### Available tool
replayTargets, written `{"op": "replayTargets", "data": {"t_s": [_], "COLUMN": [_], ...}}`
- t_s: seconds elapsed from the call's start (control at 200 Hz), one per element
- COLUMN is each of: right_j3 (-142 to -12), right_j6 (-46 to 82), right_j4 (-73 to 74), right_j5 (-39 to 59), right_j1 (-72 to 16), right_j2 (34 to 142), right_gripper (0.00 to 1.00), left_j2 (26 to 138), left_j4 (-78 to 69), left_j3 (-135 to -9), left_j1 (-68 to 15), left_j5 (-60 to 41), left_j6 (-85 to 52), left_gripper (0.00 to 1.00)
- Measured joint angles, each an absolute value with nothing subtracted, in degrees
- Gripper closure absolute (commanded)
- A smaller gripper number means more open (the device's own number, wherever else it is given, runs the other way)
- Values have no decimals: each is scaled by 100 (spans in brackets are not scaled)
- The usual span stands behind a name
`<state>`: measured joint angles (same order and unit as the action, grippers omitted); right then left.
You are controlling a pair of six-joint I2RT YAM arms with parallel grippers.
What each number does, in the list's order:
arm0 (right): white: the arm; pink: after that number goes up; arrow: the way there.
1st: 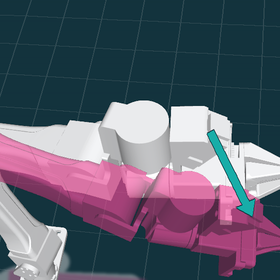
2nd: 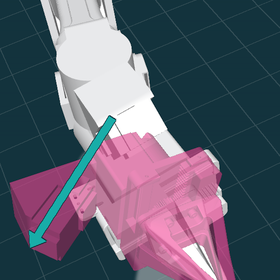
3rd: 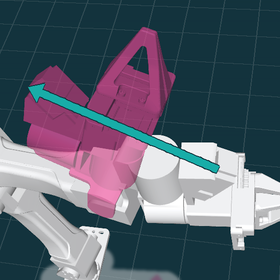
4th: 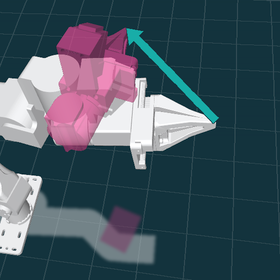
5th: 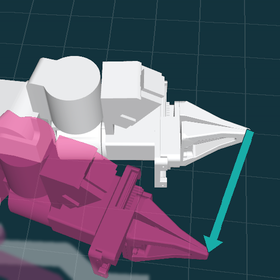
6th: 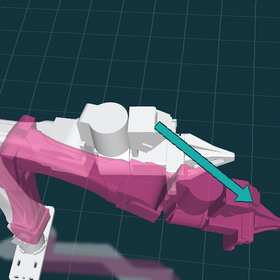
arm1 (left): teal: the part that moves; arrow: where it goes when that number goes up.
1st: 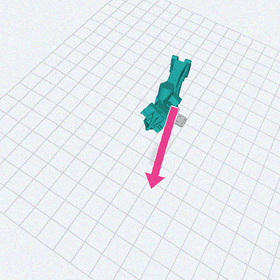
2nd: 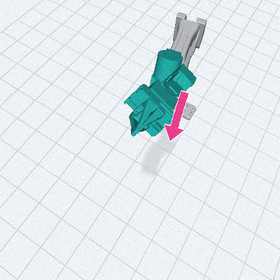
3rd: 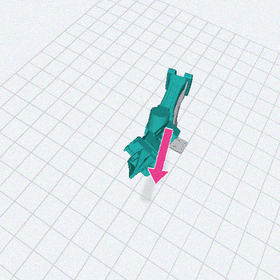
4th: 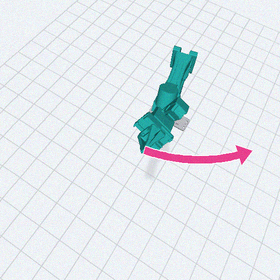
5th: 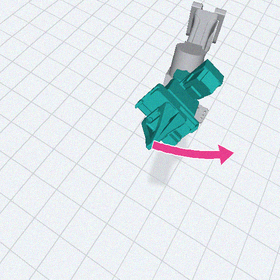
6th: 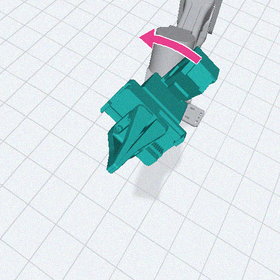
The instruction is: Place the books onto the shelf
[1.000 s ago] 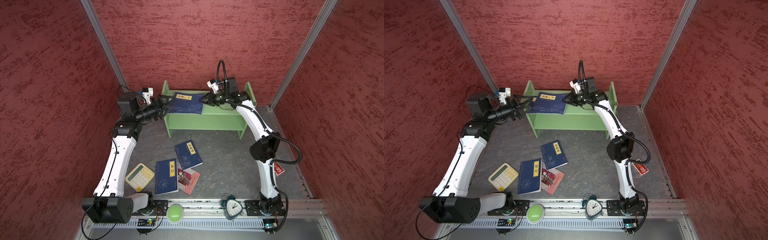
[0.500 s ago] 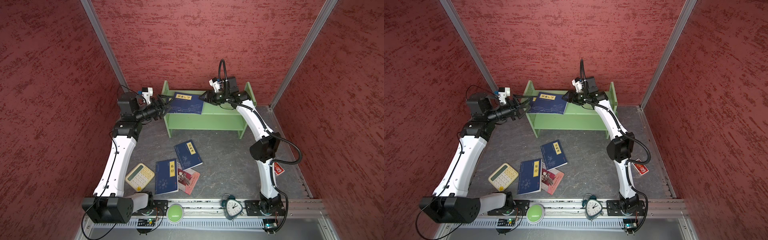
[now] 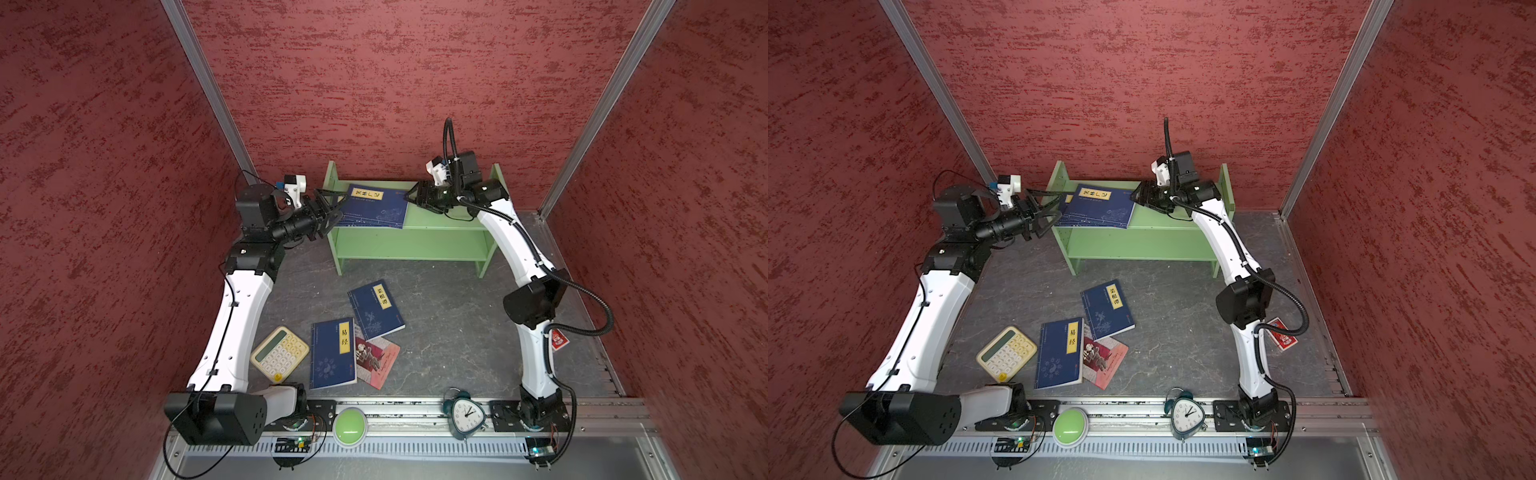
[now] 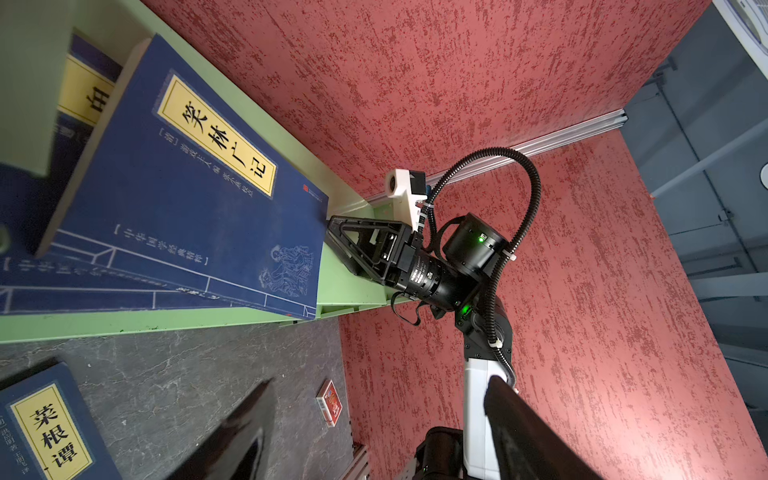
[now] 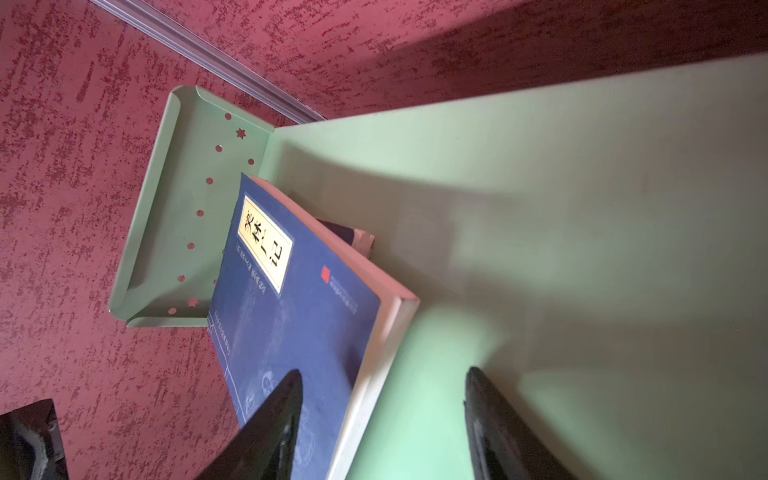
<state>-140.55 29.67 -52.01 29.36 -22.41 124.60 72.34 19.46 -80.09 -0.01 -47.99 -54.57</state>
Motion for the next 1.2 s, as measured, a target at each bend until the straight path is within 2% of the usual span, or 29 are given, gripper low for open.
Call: {"op": "replayTargets", "data": {"t_s": [0.321, 0.536, 0.706, 0.862, 1.202], "right_j3": [-13502, -12809, -12648, -12543, -12256], "right_j6": [3312, 3607, 3686, 3708, 3806], "right_j4": [-4834, -4248, -3979, -3804, -3332], "right_j5": [3179, 3420, 3511, 3570, 3693], "right_j1": [-2335, -2359, -2359, -2359, -2357], "right_j2": [12206, 11935, 11922, 11913, 11913], "right_gripper": [39, 49, 50, 59, 65], "left_j2": [7290, 7293, 7293, 7293, 7290], "left_j4": [1944, 1927, 1927, 1925, 1925], "left_j3": [-8014, -8014, -8014, -8014, -8014], "left_j1": [-1, -1, -1, -1, -1], "left_j5": [-4925, -4995, -5030, -5050, -5052], "left_j6": [-5461, -5492, -5531, -5559, -5570], "left_gripper": [21, 21, 21, 21, 21]}}
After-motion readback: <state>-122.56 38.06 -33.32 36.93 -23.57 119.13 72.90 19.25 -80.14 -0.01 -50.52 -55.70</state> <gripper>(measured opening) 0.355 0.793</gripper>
